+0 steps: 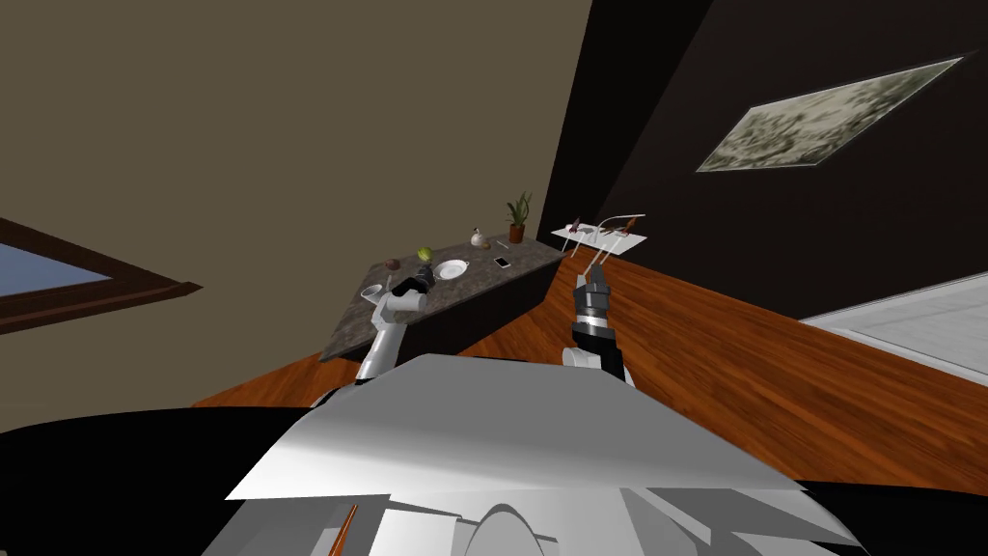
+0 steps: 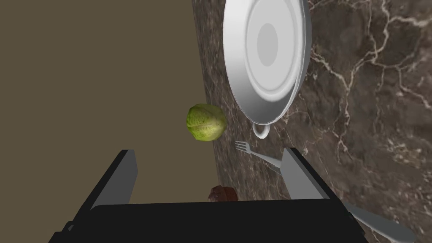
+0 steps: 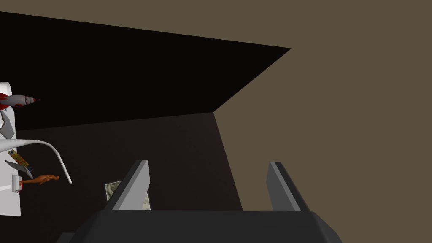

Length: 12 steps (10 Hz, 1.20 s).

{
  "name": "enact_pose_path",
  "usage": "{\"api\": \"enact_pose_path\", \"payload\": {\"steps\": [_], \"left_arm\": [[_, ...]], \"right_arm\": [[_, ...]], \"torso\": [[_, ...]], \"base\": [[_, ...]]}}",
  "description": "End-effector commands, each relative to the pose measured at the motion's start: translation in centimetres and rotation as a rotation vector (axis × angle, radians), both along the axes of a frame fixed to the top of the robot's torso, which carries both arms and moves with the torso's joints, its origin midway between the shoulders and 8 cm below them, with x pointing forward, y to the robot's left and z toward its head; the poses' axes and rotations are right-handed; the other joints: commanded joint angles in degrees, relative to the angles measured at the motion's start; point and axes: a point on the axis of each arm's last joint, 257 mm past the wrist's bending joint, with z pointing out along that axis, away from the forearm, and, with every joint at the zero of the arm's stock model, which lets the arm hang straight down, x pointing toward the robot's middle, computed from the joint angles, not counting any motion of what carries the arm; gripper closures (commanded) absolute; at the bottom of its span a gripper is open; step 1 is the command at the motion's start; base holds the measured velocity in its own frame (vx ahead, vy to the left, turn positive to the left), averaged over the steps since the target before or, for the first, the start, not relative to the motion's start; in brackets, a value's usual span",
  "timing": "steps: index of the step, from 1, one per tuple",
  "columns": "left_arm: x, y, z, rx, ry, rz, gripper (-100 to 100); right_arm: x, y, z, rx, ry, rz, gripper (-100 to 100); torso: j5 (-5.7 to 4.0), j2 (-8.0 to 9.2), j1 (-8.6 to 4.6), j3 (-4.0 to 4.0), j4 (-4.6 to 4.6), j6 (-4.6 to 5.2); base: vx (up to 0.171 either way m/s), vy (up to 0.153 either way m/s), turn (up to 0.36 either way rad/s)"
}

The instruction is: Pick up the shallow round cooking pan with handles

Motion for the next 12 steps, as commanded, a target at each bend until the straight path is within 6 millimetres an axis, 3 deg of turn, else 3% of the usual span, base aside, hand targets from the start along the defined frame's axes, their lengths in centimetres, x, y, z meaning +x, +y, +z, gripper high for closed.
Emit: {"api": "enact_pose_path", "payload": {"steps": [1,7,12], "left_arm": [[-0.2,0.5,-0.9,-0.013,0.036,0.017,-100],[-0.3,4.1,-4.6,-0.093,0.195,0.127,-100],[-1.4,5.9,-7.6,-0.154,0.321,0.205,-100]], "right_arm": [[0.0,0.0,0.0,0.000,0.000,0.000,0],[0.0,0.0,0.0,0.000,0.000,0.000,0],[0.0,0.0,0.0,0.000,0.000,0.000,0]], "torso": [[0.00,0.00,0.00,0.00,0.00,0.00],[0.00,-0.01,-0.01,-0.01,-0.01,-0.01],[0.00,-0.02,0.00,-0.02,-0.02,-0.06]], "base": [[0.046,-0.010,-0.065],[0.054,-0.010,-0.107],[0.058,-0.005,-0.077]]}}
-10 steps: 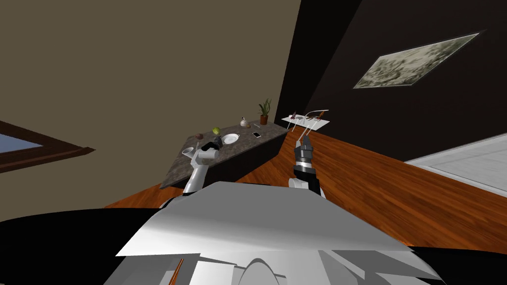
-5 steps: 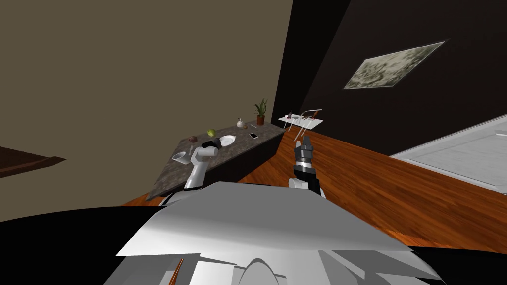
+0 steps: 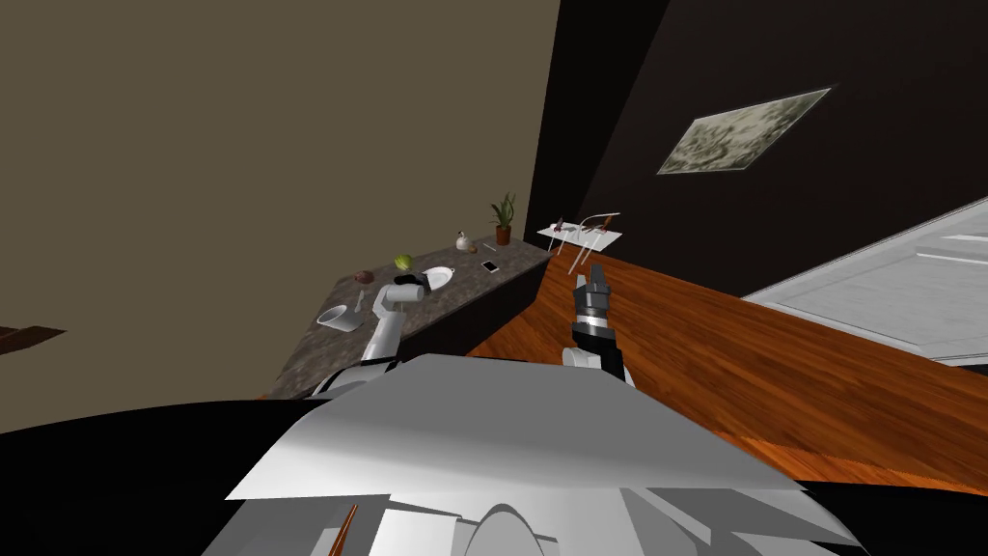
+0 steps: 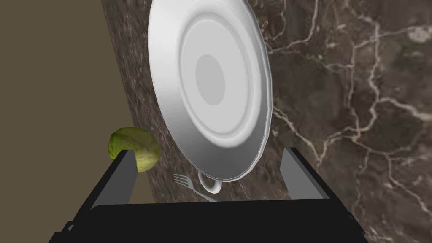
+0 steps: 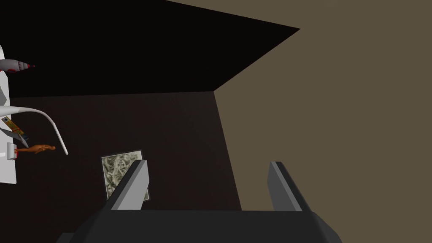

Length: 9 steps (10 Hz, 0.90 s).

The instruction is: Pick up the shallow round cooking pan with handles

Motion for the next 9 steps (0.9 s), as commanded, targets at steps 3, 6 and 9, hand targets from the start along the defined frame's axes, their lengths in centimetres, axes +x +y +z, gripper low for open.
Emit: {"api": "enact_pose_path", "payload": {"steps": [3,6,9], "left_arm": [[-1.6,1.3,-3.1,-0.059,0.115,0.068,-100],[-2.4,1.5,-4.3,-0.075,0.148,0.082,-100],[-2.5,2.2,-4.4,-0.095,0.160,0.075,-100]], "right_arm": [[0.0,0.0,0.0,0.000,0.000,0.000,0],[0.0,0.0,0.0,0.000,0.000,0.000,0],[0.0,0.0,0.0,0.000,0.000,0.000,0]], "torso": [[0.00,-0.02,0.00,-0.01,0.00,0.00],[0.01,0.07,0.03,0.04,0.01,-0.02],[-0.02,-0.02,-0.06,0.00,0.01,-0.09]], "base": [[0.054,-0.004,-0.100],[0.028,0.003,-0.033],[0.065,-0.034,0.141]]}}
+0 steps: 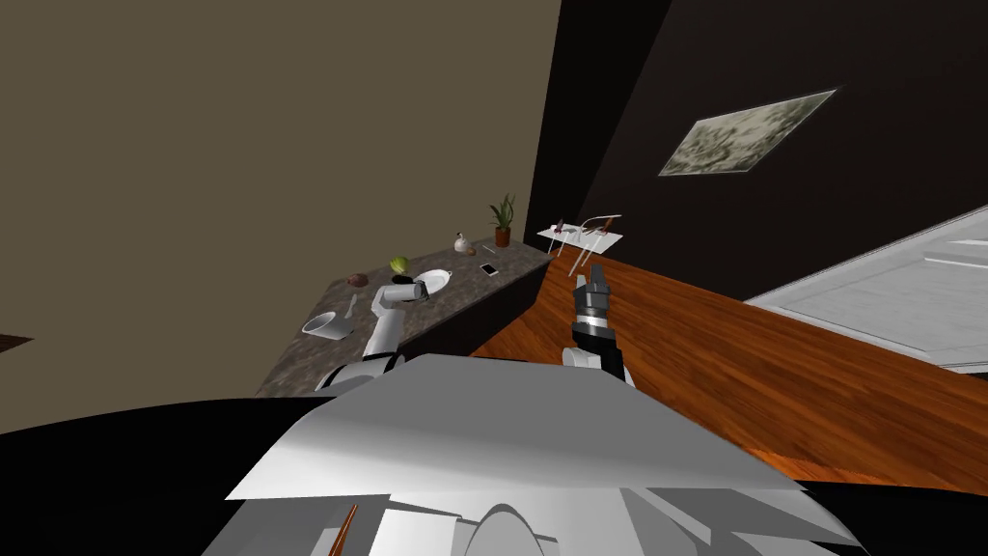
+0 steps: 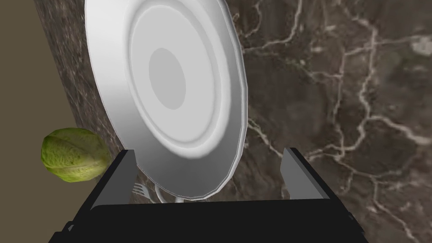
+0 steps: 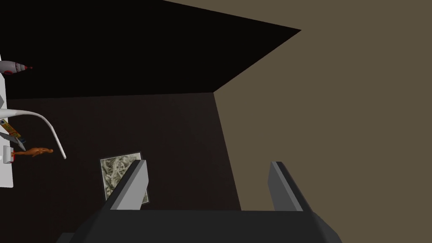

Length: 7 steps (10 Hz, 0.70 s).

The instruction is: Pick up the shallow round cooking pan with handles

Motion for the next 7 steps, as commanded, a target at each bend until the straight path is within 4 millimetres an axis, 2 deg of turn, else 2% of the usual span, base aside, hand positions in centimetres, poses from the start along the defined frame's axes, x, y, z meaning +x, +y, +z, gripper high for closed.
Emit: {"api": "enact_pose_path", "payload": {"steps": [1,3,5,7], "left_arm": [[-0.01,0.15,0.01,0.022,0.013,-0.027,-100],[-0.10,0.69,-0.04,-0.008,0.012,-0.027,-100],[-0.10,0.69,-0.04,0.026,0.028,-0.064,-100],[-0.20,1.12,-0.14,-0.005,0.024,-0.067,-100]], "right_arm": [[0.00,0.00,0.00,0.000,0.000,0.000,0],[0.00,0.00,0.00,0.000,0.000,0.000,0],[0.00,0.00,0.01,0.000,0.000,0.000,0],[0.00,0.00,0.00,0.000,0.000,0.000,0]], "torso": [[0.00,0.00,0.00,0.00,0.00,0.00],[0.00,-0.09,0.01,-0.04,-0.01,-0.02],[0.00,0.11,0.04,0.05,0.01,0.03],[0.03,0.15,0.14,0.09,0.04,-0.04]], "base": [[0.065,-0.059,0.005],[0.126,-0.070,0.190],[0.015,-0.031,-0.004],[0.075,-0.050,0.202]]}}
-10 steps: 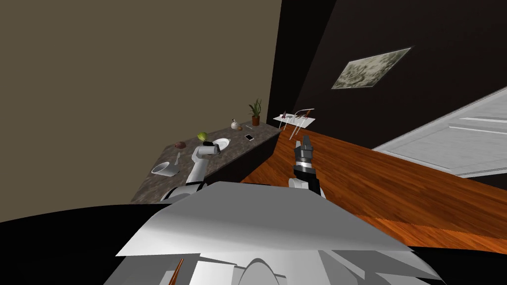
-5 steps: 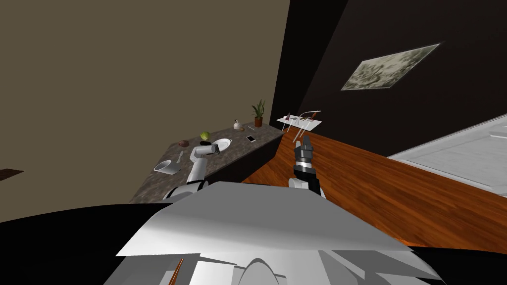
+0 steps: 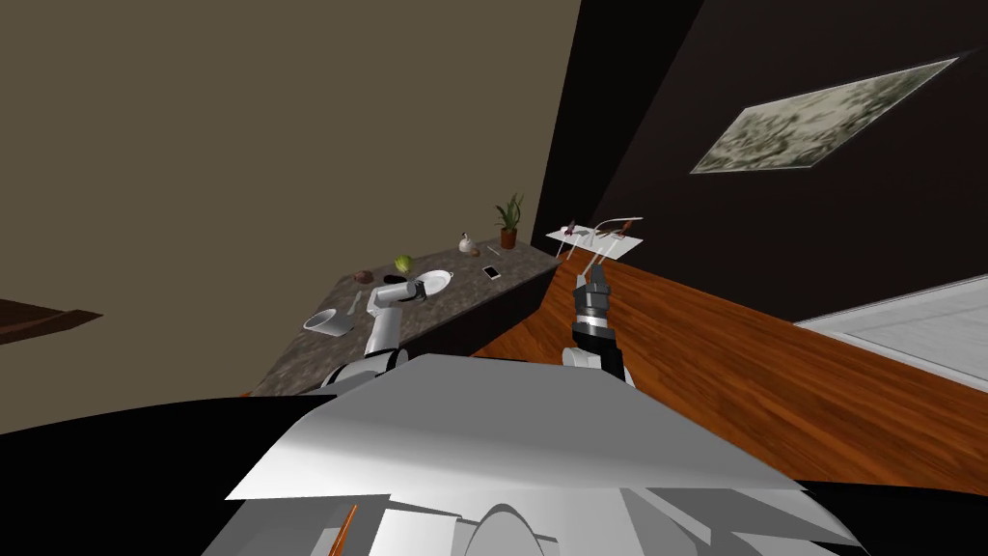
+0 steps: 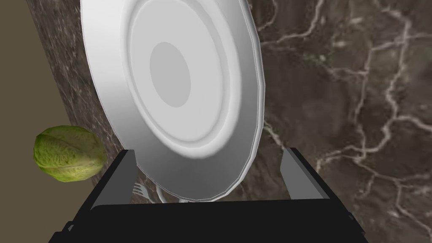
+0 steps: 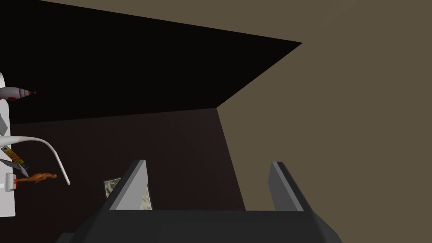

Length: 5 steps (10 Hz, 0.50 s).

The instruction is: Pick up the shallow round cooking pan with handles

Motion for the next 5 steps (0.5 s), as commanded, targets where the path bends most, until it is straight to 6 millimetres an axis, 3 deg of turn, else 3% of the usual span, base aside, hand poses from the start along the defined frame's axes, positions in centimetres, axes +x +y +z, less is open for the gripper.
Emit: {"api": "enact_pose_path", "payload": {"steps": [1,2,3,4,5], "left_arm": [[-0.10,0.13,-0.06,0.021,0.010,-0.028,-100],[-0.10,0.13,-0.06,0.033,0.015,-0.041,-100],[-0.09,0.17,-0.27,-0.012,0.006,-0.035,-100],[-0.19,0.45,-0.19,0.003,0.010,-0.048,-100],[-0.19,0.45,-0.19,0.022,0.018,-0.069,-100]], "right_arm": [[0.00,0.00,0.00,0.000,0.000,0.000,0],[0.00,0.00,0.00,0.000,0.000,0.000,0],[0.00,0.00,0.01,0.000,0.000,0.000,0],[0.00,-0.01,-0.01,0.000,0.000,0.000,0],[0.00,0.00,0.00,0.000,0.000,0.000,0]], "torso": [[0.00,0.00,0.00,0.00,0.00,0.00],[0.00,0.06,0.01,0.03,0.01,0.02],[0.02,0.16,0.11,0.09,0.03,0.02],[0.01,0.01,0.04,0.02,0.01,-0.08],[-0.01,-0.03,-0.05,-0.02,-0.01,0.03]], "base": [[0.051,-0.053,0.010],[0.019,-0.022,-0.022],[0.084,-0.052,0.355],[0.089,-0.083,0.134],[0.046,-0.051,-0.073]]}}
